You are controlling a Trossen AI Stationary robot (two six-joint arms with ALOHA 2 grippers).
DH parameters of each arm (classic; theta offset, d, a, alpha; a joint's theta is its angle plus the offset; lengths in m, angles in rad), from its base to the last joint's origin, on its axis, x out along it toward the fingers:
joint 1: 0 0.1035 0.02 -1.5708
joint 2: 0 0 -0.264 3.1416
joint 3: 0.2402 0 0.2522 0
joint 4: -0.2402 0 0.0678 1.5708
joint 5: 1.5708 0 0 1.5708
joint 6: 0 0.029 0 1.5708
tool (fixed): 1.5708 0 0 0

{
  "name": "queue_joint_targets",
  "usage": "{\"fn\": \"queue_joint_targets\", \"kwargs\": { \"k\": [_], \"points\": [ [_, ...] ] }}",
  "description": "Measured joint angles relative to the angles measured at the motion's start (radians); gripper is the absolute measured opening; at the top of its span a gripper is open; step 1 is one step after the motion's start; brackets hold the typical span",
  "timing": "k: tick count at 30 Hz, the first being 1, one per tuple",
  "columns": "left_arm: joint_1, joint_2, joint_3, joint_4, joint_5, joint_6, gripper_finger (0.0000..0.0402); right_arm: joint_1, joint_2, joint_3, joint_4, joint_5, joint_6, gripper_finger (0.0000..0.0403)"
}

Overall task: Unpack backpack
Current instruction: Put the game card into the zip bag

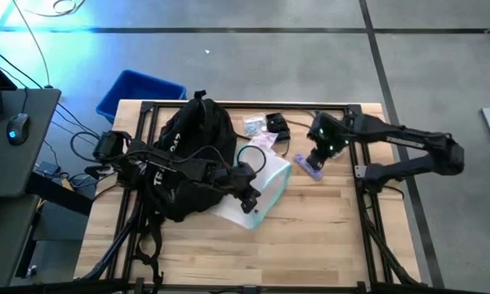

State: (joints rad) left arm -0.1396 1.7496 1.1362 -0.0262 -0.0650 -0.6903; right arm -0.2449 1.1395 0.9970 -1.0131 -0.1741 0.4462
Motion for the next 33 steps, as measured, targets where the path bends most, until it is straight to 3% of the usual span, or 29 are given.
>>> {"fn": "queue_joint_targets", "kwargs": {
  "k": [2,5,8,11,14,22,28,33],
  "points": [
    [0.014,0.0,0.0,0.021,0.021,0.015,0.0,0.085,-0.001,0.0,0.022,0.026,0.043,0.0005],
    [0.031,0.0,0.0,0.029,0.054,0.022,0.0,0.171,0.002,0.0,0.001,0.185,0.158,0.0009],
    [0.036,0.0,0.0,0.024,0.083,0.038,0.0,0.157,-0.001,0.001,-0.055,0.293,0.242,0.0022],
    [0.036,0.0,0.0,0.025,0.087,0.052,0.0,0.062,-0.001,0.001,-0.142,0.249,0.245,0.0043],
    [0.036,0.0,0.0,0.025,0.088,0.059,0.0,-0.06,0.004,0.001,-0.209,0.247,0.139,0.0084],
    [0.036,0.0,0.0,0.026,0.088,0.056,0.0,-0.399,0.129,0.002,-0.216,0.279,-0.141,0.0252],
    [0.025,0.0,0.0,0.027,0.088,0.041,0.0,-0.491,0.302,0.002,-0.181,0.324,-0.328,0.0351],
    [0.01,0.0,0.0,0.026,0.087,0.022,0.0,-0.538,0.413,0.002,-0.114,0.303,-0.418,0.0383]
  ]
}}
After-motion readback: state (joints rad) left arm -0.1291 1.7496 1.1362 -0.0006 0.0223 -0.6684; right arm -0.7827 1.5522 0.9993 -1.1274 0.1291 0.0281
